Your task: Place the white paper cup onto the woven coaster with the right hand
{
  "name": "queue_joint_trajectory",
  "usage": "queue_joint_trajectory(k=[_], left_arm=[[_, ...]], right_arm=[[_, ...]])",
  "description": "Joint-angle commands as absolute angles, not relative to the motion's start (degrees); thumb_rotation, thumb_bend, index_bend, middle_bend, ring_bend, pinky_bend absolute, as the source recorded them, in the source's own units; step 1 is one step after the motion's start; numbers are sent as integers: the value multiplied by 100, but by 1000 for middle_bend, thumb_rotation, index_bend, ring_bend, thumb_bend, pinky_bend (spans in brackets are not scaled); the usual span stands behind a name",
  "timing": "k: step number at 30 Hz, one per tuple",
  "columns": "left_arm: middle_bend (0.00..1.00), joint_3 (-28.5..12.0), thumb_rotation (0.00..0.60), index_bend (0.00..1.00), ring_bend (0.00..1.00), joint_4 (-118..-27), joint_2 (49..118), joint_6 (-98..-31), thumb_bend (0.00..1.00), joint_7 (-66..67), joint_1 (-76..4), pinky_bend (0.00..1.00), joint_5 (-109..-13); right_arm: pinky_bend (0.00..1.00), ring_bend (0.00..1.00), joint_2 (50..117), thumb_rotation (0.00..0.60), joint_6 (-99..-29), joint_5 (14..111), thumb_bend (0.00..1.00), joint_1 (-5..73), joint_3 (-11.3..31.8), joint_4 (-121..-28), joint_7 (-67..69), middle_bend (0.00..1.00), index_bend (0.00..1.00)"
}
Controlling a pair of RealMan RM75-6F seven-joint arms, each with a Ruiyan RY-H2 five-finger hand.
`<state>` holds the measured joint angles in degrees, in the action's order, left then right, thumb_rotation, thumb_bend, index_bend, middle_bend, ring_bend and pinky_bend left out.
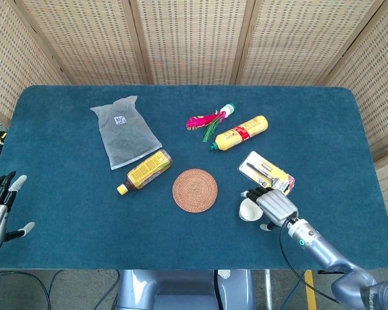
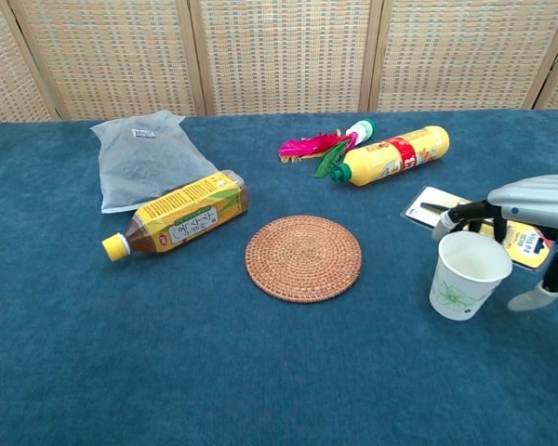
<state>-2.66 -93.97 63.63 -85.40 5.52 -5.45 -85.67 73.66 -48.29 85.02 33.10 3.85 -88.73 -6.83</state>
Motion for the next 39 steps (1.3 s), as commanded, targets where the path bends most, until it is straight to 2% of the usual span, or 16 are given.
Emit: queue_joint_trajectory(k=[1, 4, 13, 22, 30, 35, 38, 39], left_arm=[[0, -273, 600, 0, 0, -9396, 6360, -8522, 0, 547, -552, 0, -8547], [0, -277, 600, 0, 0, -9385, 6367, -8467, 0, 562, -575, 0, -8516], [0, -325, 600, 0, 0, -9398, 6373, -8243, 0, 601, -669, 0, -8323], [0, -376, 600, 0, 0, -9371, 6394, -8029, 0, 638, -760, 0, -8103], [0, -400, 600, 0, 0, -9292, 6360, -7955, 0, 463, -762, 0, -7966], [0, -390, 600, 0, 0, -9254, 6342, -7945, 0, 372, -756, 0, -7967], [0, -384, 600, 0, 0, -9271, 6318, -7999, 0, 316, -732, 0, -8001], [0, -383, 600, 0, 0, -9274, 6313, -8012, 0, 305, -727, 0, -8010]], right_arm=[[514, 460, 7585, 600, -5058, 8653, 117, 3323, 388, -8656, -488, 436, 412], [545, 485, 7666, 600, -5204, 8827, 202, 3387, 402, -8577, -200, 464, 434], [561, 497, 7829, 600, -4892, 8522, 232, 3896, 822, -8699, -144, 475, 445], [561, 497, 8564, 600, -3915, 7042, 265, 4889, 1445, -8523, -999, 472, 451], [561, 497, 9249, 600, -3895, 5921, 278, 5572, 1578, -8085, -2024, 474, 453], [560, 493, 9240, 600, -3971, 5443, 276, 5734, 1489, -8152, -2414, 472, 455], [543, 429, 9185, 600, -3999, 5189, 230, 5800, 1380, -8203, -2617, 409, 402], [491, 352, 9155, 600, -3982, 5098, 173, 5829, 1347, -8234, -2671, 341, 331]])
